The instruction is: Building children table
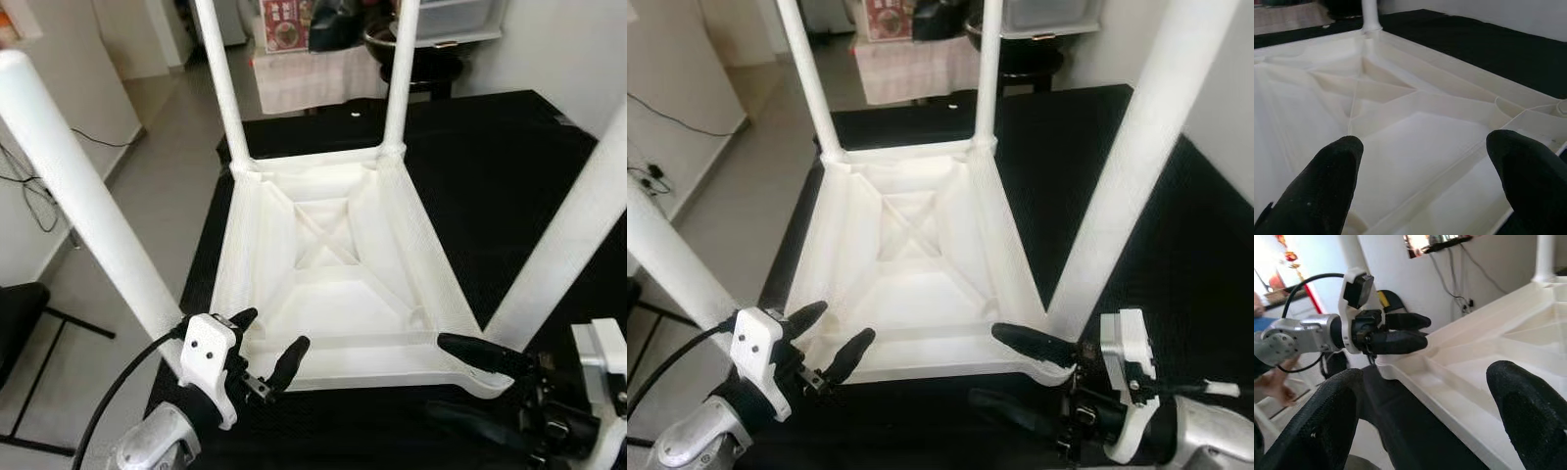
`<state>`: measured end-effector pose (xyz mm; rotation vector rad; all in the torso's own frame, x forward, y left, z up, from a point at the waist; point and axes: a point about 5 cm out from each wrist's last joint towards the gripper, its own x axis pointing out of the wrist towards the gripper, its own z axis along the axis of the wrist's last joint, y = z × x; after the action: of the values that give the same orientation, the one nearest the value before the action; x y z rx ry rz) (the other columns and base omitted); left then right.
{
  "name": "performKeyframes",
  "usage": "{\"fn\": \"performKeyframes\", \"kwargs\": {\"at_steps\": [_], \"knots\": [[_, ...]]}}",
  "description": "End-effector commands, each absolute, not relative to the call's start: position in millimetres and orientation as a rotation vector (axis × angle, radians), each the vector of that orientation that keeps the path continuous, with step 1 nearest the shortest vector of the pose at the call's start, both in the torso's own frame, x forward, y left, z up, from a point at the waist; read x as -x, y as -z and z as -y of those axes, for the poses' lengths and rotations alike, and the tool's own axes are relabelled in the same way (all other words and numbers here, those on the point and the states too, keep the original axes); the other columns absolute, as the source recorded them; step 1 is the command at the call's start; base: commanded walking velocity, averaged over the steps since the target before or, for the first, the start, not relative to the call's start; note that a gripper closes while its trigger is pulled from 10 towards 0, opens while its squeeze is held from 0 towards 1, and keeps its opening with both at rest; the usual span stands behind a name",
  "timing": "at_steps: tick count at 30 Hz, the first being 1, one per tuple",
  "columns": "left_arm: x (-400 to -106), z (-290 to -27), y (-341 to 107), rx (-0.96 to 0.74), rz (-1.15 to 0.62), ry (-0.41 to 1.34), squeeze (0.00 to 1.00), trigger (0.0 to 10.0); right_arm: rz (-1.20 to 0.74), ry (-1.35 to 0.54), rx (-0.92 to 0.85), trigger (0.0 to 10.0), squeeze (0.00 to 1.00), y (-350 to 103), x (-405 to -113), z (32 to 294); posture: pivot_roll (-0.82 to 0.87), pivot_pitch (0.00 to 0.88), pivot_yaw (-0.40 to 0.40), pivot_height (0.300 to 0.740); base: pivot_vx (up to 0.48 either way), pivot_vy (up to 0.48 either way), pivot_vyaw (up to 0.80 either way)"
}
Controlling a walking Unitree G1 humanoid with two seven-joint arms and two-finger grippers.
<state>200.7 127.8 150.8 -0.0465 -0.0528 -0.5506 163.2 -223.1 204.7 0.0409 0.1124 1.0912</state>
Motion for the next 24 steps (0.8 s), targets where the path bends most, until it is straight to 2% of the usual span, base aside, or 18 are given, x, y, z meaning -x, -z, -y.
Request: {"fn": "performKeyframes", "kwargs": {"at_steps": [1,9,13,21,24], "knots": [[-199.7,-133.4,-144.7,0.020,0.026,0.539,0.00,10.0,-0.121,-1.109,-0.016,10.0,0.00,-209.6,-163.0,225.3,-0.21,0.076,0.074,0.740,0.000,0.000,0.00],[-199.1,-135.0,-144.1,0.012,0.022,0.537,0.00,10.0,-0.265,-1.178,0.118,10.0,0.00,-216.6,-151.1,251.4,-0.21,0.076,0.076,0.740,0.000,0.000,0.00],[-198.9,-135.0,-143.6,-0.002,0.018,0.543,0.00,10.0,-0.311,-1.129,0.181,10.0,0.00,-215.3,-154.3,259.8,-0.20,0.079,0.080,0.740,0.000,0.000,-0.80],[-202.4,-134.0,-144.0,-0.046,0.023,0.530,0.00,10.0,-0.294,-1.110,0.198,10.0,0.00,-214.4,-157.9,256.3,-0.20,0.082,0.083,0.740,0.000,0.000,-0.80],[-205.4,-135.7,-145.5,-0.078,0.038,0.505,0.00,10.0,-0.256,-1.056,0.231,10.0,0.00,-218.5,-165.8,257.5,-0.21,0.086,0.086,0.740,0.000,0.000,0.00]]}}
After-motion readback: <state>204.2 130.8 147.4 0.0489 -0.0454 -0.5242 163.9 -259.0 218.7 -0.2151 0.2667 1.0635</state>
